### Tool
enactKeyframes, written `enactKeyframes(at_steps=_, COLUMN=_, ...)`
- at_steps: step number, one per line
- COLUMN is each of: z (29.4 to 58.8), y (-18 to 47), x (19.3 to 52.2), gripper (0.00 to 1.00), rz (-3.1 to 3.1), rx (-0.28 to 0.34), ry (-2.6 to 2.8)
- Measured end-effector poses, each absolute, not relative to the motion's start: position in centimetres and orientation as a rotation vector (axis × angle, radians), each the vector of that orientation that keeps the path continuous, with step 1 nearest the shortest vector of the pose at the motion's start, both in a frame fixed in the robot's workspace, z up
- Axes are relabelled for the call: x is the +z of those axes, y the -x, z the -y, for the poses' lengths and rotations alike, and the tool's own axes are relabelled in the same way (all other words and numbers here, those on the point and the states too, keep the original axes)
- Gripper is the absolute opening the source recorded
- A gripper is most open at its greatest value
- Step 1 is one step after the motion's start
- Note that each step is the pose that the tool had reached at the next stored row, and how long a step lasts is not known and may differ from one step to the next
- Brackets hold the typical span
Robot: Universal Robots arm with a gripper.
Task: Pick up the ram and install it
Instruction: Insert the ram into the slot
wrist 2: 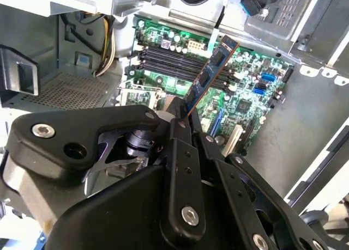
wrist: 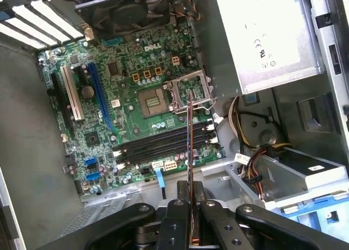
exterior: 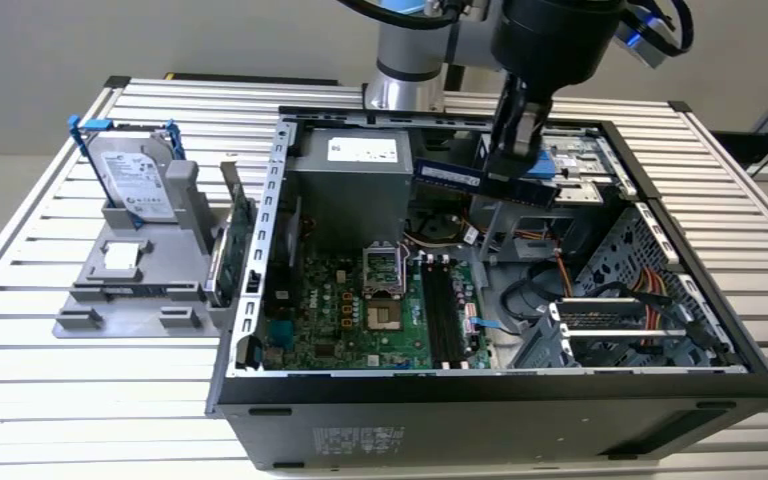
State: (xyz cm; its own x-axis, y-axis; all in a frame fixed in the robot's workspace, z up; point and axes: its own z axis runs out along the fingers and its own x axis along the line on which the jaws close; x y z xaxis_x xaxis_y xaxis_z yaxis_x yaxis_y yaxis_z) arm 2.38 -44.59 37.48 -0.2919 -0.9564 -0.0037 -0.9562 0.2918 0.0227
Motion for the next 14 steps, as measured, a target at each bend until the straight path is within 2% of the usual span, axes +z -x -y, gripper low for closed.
enactKeyframes(at_steps=14, z=44.60, y=-2.38, x=37.48, gripper=0.00, rz=2.567, rx=-0.033, ry=-1.793)
